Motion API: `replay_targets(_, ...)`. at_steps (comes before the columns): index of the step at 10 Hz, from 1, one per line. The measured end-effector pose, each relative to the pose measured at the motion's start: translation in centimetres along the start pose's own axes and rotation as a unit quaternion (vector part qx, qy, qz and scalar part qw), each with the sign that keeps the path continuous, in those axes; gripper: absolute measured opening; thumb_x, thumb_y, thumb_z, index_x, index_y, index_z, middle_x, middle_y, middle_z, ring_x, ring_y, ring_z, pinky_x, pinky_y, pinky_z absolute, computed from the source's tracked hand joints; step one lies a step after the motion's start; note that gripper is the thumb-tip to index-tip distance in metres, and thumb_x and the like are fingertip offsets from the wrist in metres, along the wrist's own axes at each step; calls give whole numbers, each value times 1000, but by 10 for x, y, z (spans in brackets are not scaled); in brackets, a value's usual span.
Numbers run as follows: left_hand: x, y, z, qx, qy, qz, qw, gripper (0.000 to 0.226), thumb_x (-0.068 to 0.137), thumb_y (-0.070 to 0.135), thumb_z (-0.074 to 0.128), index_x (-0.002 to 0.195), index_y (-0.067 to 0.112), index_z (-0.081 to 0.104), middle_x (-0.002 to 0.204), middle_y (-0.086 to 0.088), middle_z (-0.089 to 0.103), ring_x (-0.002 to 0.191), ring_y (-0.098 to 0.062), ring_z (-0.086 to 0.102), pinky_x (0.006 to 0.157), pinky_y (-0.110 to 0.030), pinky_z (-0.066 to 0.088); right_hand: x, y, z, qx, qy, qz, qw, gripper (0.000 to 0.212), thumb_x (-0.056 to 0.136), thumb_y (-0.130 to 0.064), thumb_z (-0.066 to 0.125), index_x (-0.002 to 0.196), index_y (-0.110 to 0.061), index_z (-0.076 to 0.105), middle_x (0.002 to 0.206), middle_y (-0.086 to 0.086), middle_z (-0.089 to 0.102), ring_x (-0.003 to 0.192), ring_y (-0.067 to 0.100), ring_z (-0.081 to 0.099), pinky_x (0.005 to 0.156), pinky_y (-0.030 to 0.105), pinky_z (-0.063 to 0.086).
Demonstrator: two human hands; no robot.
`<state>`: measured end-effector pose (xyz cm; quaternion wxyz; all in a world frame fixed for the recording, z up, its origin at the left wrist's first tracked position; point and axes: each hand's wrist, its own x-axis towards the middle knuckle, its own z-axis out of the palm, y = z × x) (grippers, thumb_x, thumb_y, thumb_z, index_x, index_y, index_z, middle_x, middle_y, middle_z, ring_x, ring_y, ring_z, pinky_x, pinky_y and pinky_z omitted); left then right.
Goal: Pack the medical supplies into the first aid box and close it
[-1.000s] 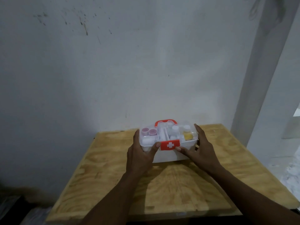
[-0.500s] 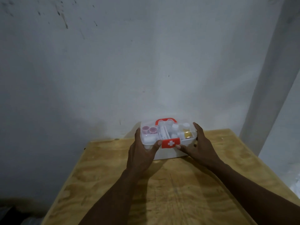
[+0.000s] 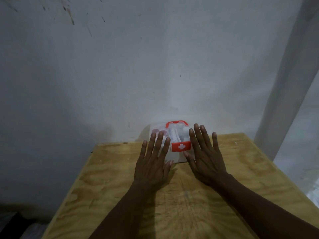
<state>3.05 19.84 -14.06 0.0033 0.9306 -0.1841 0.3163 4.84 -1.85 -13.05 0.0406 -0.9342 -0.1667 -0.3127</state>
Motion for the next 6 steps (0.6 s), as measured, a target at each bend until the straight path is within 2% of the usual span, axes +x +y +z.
replay_targets(1, 5, -4, 5, -9, -9, -12, 1000, 77, 99, 52, 38, 161, 15, 14, 170, -13, 0, 156, -32, -1, 124, -55, 11, 4, 1, 9, 14, -12, 3, 1000, 79, 99, -53, 32, 158, -10, 2, 166, 10, -9, 154, 27, -5, 121, 57, 13)
replay_targets(3, 10, -6, 12, -35, 3, -15, 999, 76, 98, 43, 48, 161, 15, 15, 170, -13, 3, 156, -33, 1, 124, -54, 13, 12, 3, 13, 23, -37, 3, 999, 80, 99, -56, 33, 158, -13, -1, 167, 9, -9, 154, 28, -5, 121, 56, 16)
replay_targets(4, 11, -9, 6, -18, -14, -7, 1000, 72, 99, 46, 43, 161, 17, 19, 169, -14, 11, 156, -34, 7, 124, -56, 14, 11, 2, 5, 18, -92, 11, 996, 81, 98, -63, 26, 158, -18, -4, 167, 6, -10, 154, 26, -9, 122, 57, 10)
replay_targets(5, 20, -16, -13, -13, -45, 7, 999, 65, 100, 51, 31, 156, 19, 34, 164, -12, 29, 154, -32, 21, 120, -58, 24, 27, 6, -25, 35, -154, -2, 987, 83, 92, -71, 9, 159, -22, 7, 167, 3, 3, 154, 25, 0, 120, 59, 12)
replay_targets(6, 50, -16, -56, -15, -83, 15, 996, 65, 101, 52, 23, 159, 24, 27, 167, -7, 23, 155, -29, 17, 123, -52, 21, 65, 15, -73, 37, -193, -15, 980, 72, 96, -60, 27, 157, -23, 16, 165, 3, 18, 153, 22, 14, 122, 47, 18)
